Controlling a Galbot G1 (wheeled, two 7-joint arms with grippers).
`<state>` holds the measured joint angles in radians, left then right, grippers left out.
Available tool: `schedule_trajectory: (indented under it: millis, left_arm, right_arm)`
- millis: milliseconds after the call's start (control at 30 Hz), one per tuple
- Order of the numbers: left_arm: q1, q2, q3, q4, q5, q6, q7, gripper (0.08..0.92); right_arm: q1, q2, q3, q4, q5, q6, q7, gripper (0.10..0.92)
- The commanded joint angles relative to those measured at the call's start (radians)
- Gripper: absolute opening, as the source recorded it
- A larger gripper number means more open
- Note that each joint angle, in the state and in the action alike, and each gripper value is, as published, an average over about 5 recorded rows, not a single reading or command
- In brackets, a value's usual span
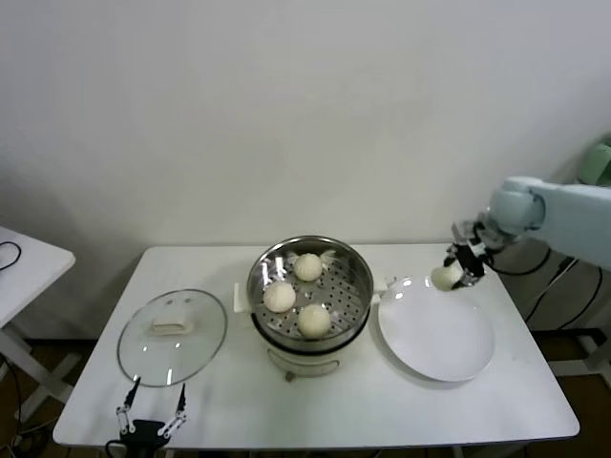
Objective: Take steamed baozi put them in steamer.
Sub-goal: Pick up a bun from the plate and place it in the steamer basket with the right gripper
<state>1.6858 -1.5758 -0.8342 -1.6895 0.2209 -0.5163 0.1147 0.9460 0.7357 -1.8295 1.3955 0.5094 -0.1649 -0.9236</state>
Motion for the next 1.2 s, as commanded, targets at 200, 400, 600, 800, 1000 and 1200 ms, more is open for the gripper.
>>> schedule_trajectory:
  millis: [200,400,600,800,1000,1200]
  left_arm:
    - [-0.005,0.003,0.009,0.002,-0.003,0.001,0.002,0.823]
    - [-0.012,0.004,0.01,0.006,-0.003,0.003,0.003,0.823]
    - [-0.014,0.005,0.008,0.012,-0.003,0.004,0.003,0.823]
    - [-0.015,0.006,0.005,0.019,-0.004,0.002,0.003,0.823]
    - [-0.014,0.004,0.002,0.024,-0.004,-0.001,0.002,0.823]
    - [-0.014,0.004,-0.001,0.021,-0.005,-0.001,0.002,0.823]
  right_arm:
    - [0.274,0.119,-0.018,0.294,0.297,-0.141,0.071,0.543]
    - [0.082,0.17,0.081,0.277,0.225,-0.18,0.134,0.543]
    - [-0.084,0.224,0.15,0.203,0.13,-0.189,0.162,0.545]
    - [-0.193,0.262,0.192,0.116,0.072,-0.188,0.174,0.558]
    - [-0.269,0.286,0.225,0.057,0.032,-0.186,0.181,0.56]
    - [-0.306,0.299,0.245,0.023,0.015,-0.183,0.185,0.56]
